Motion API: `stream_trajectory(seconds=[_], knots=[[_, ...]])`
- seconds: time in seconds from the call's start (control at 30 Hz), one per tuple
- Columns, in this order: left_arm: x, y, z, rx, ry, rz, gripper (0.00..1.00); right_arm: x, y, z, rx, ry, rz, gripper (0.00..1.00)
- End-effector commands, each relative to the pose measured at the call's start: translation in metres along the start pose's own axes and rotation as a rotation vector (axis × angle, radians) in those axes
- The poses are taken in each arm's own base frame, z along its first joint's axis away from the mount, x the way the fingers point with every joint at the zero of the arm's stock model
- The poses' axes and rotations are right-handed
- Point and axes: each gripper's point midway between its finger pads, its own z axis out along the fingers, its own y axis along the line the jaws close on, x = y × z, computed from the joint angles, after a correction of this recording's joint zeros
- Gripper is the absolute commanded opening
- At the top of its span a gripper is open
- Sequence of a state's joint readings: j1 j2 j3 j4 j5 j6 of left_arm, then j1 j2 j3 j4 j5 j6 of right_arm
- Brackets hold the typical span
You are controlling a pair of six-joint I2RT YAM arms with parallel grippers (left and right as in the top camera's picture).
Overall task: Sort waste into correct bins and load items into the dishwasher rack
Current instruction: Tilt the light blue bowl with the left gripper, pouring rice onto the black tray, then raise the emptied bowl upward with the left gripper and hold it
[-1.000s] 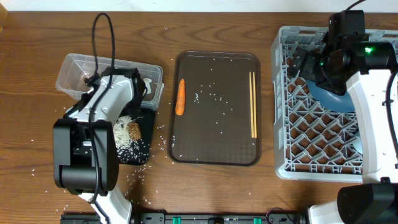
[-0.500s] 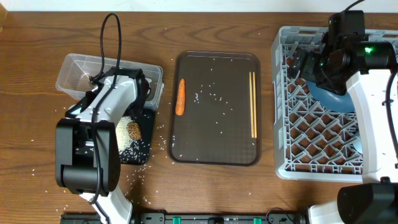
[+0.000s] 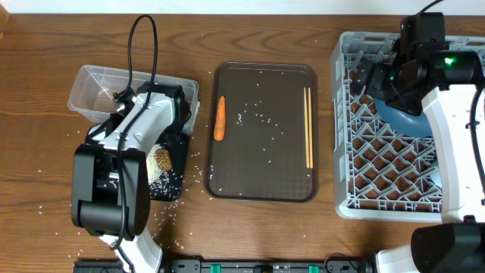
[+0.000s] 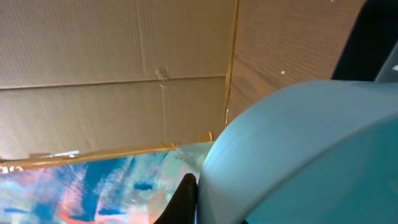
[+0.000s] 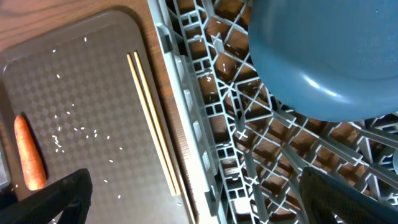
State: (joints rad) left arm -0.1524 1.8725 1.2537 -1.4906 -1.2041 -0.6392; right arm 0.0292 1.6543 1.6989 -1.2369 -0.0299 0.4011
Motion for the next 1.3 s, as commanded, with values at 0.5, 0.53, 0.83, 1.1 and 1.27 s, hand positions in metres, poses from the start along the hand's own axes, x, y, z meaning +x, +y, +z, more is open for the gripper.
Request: stream_trajectory(seconds=[0.5, 0.53, 0.83, 1.1, 1.27], knots=[[-0.009, 0.012, -0.013, 0.005, -0.060, -0.135, 0.06, 0.002, 0.008, 0.000, -0.051, 0.017, -0.011, 0.99], [-0.008, 0.013, -0.011, 0.005, -0.050, -0.117, 0.06, 0.001, 0.008, 0.000, -0.053, 0.014, -0.011, 0.99], [0.000, 0.013, -0.014, 0.035, -0.023, -0.155, 0.06, 0.002, 0.009, 0.000, -0.054, 0.015, -0.015, 0.99], [0.023, 0.011, -0.030, 0.295, 0.086, -0.330, 0.06, 0.000, 0.013, -0.001, -0.078, 0.009, -0.057, 0.99], [0.022, 0.017, -0.062, 0.602, 0.071, -0.449, 0.06, 0.000, 0.034, -0.003, -0.191, 0.008, -0.151, 0.99]])
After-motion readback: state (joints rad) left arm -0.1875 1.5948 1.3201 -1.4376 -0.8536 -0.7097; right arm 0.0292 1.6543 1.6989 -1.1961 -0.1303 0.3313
